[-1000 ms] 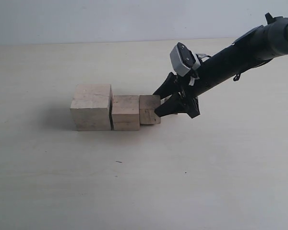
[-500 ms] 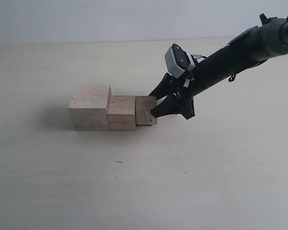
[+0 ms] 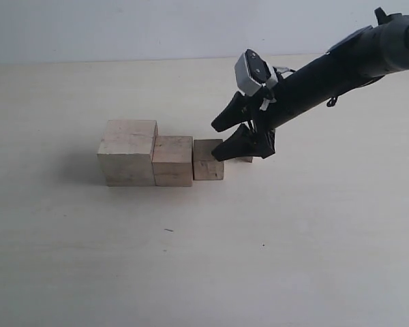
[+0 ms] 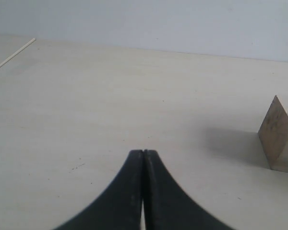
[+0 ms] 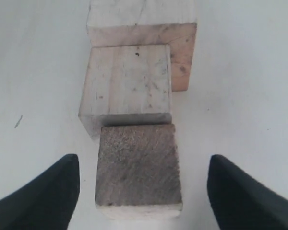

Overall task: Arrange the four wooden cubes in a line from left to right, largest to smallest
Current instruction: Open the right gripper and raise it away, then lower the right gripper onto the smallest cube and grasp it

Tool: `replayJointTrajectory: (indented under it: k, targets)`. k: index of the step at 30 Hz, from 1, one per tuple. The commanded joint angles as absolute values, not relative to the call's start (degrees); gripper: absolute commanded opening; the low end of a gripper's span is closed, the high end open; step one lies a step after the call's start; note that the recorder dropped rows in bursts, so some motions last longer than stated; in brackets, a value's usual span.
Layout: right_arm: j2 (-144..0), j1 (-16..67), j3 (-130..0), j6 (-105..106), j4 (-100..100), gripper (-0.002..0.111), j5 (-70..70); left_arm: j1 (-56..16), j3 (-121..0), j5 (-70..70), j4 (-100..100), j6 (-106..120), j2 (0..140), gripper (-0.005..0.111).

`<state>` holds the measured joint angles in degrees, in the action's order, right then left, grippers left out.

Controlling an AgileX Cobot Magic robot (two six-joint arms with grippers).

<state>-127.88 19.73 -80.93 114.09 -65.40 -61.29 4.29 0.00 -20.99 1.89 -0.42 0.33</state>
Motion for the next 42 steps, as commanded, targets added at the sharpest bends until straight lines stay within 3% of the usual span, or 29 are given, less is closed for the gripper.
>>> replayJointTrajectory:
  k: [1, 10, 28, 33, 42]
  targets:
    - [-124.2, 20.0, -80.9, 110.9, -64.8, 0.071, -62.4, 3.9, 0.0, -20.3, 1.7, -0.5, 0.0, 0.000]
    - [-116.7, 20.0, -80.9, 89.6, -51.5, 0.063, -52.1, 3.9, 0.0, -20.3, 1.7, -0.5, 0.0, 0.000]
    - [-114.7, 20.0, -80.9, 61.0, -26.0, 0.065, -49.4, 3.9, 0.0, -20.3, 1.7, -0.5, 0.0, 0.000]
    - [-114.8, 20.4, -80.9, 57.5, -29.0, 0.073, -44.8, 3.9, 0.0, -20.3, 1.7, -0.5, 0.0, 0.000]
    - [-118.5, 20.6, -80.9, 65.6, -38.4, 0.074, -42.3, 3.9, 0.0, -20.3, 1.7, -0.5, 0.0, 0.000]
